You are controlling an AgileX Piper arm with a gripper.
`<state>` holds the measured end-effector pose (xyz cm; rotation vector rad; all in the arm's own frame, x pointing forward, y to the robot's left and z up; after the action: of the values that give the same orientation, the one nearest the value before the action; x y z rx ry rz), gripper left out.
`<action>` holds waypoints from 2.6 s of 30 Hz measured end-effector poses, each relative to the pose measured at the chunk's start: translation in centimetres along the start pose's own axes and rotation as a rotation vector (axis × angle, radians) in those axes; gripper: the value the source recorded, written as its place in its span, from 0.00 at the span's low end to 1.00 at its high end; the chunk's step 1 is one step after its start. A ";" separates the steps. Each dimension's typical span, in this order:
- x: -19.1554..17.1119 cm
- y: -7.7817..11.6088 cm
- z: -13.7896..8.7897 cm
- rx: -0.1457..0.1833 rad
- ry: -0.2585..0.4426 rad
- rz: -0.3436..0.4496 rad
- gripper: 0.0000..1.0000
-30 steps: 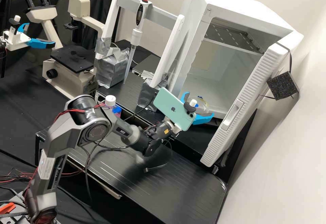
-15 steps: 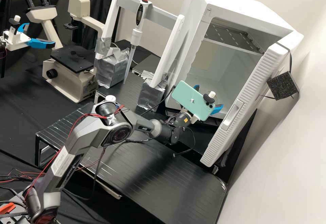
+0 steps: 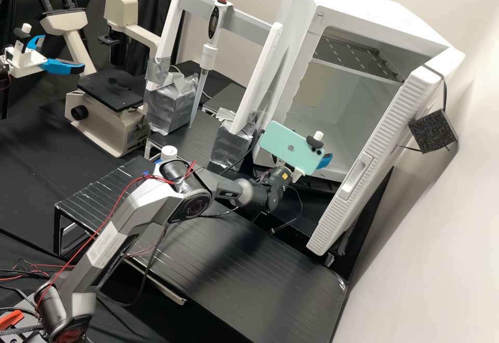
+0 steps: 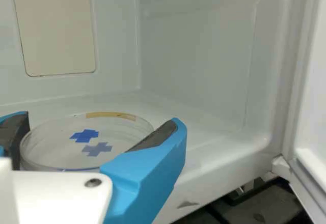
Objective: Move the petri dish to the incubator
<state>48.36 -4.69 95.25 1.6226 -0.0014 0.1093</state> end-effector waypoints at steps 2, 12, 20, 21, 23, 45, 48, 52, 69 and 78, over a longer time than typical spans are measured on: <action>0.1 -0.1 0.1 -0.002 -0.005 -0.003 0.00; 0.3 -0.4 0.1 -0.001 -0.006 -0.008 0.00; 0.3 -0.4 0.0 0.000 -0.004 -0.010 1.00; 0.3 -0.4 0.0 0.000 -0.004 -0.010 1.00; 0.3 -0.5 -0.1 0.000 -0.002 -0.012 1.00; -2.9 -0.2 0.0 -0.004 0.020 -0.030 1.00; -4.4 0.2 0.6 0.011 -0.001 -0.025 1.00; -6.3 0.6 1.1 0.029 -0.007 -0.011 1.00; -15.2 0.0 0.7 0.059 -0.002 0.104 1.00; -19.4 -0.3 0.8 0.086 -0.020 0.146 1.00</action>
<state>29.17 -6.74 93.58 1.7088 -0.1326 0.2080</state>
